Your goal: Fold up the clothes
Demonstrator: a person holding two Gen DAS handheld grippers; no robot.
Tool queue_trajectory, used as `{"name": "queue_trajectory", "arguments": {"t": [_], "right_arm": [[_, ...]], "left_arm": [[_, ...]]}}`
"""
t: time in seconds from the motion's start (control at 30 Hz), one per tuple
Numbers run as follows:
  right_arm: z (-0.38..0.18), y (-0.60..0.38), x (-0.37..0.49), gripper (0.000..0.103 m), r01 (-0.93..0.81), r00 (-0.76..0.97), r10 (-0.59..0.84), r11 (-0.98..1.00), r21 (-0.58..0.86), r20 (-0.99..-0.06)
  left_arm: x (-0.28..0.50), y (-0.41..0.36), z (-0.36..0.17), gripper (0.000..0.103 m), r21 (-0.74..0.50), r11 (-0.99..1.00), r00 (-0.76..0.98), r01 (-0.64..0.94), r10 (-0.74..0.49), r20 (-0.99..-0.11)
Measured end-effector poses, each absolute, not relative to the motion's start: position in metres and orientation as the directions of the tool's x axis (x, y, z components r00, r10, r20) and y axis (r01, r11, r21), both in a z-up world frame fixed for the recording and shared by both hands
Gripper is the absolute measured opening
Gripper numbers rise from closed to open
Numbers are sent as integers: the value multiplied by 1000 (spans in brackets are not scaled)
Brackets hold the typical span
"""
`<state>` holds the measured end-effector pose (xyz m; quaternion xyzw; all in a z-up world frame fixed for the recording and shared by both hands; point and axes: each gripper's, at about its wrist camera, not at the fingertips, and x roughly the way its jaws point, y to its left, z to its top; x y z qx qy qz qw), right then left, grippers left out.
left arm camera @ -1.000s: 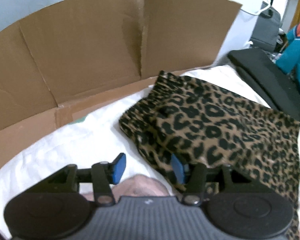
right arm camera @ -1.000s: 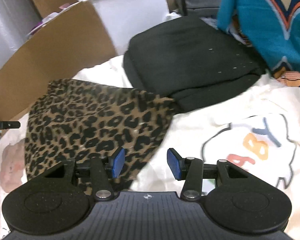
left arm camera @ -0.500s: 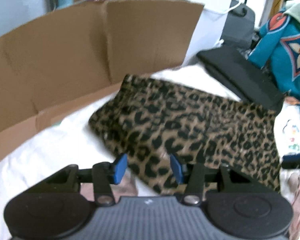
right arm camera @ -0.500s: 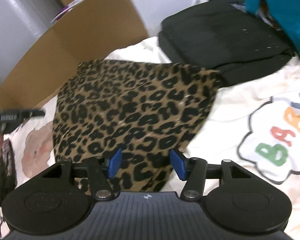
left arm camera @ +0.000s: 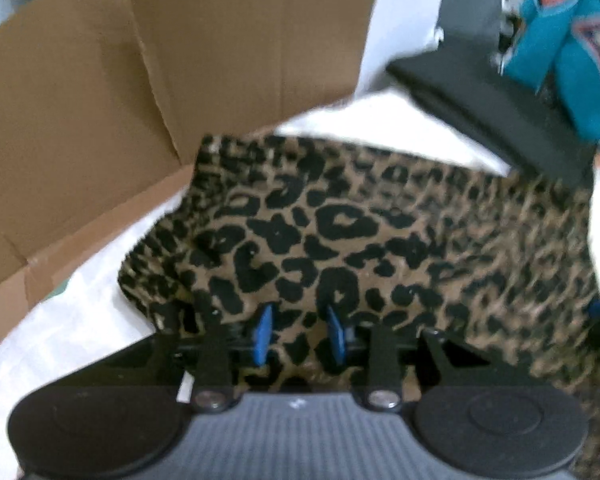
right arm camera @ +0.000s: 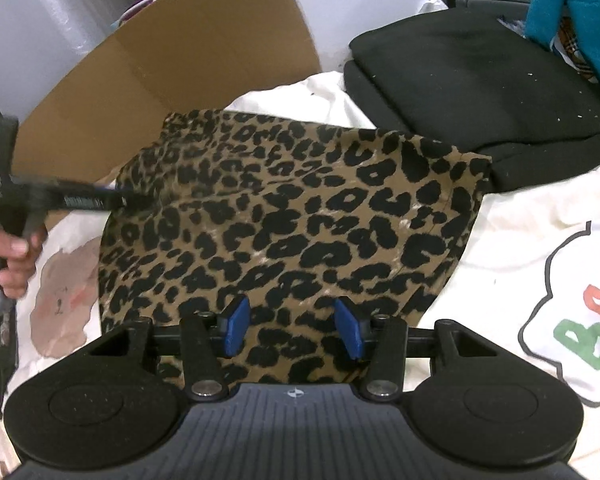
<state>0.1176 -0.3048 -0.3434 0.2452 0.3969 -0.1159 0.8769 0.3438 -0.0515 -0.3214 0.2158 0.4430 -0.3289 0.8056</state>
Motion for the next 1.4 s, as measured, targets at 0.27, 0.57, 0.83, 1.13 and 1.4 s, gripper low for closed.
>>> {"name": "queue_trajectory", "arguments": {"t": [0.27,0.57,0.83,1.13,1.4], "right_arm": [[-348,-309,115,52,405,640,-35,865,298,-768],[-329,-301,87,53,402,643,-55,873,276,-764],[-323,-301,51,53,422,647,-54,856,299,-760],[-335,-290,58,53,400,638,15,848,348,-770],[-327,-278,53,53,365,644,65,850,380,-762]], "left_arm": [[345,-45,-291,31,23,663,392,748,-413,-822],[362,-73,-315,31,35,685,418,728,-403,-814],[369,-96,-327,28,57,685,409,726,-364,-837],[340,-60,-298,28,7,649,367,761,-421,-829],[313,-32,-270,29,-7,630,358,776,-450,-818]]}}
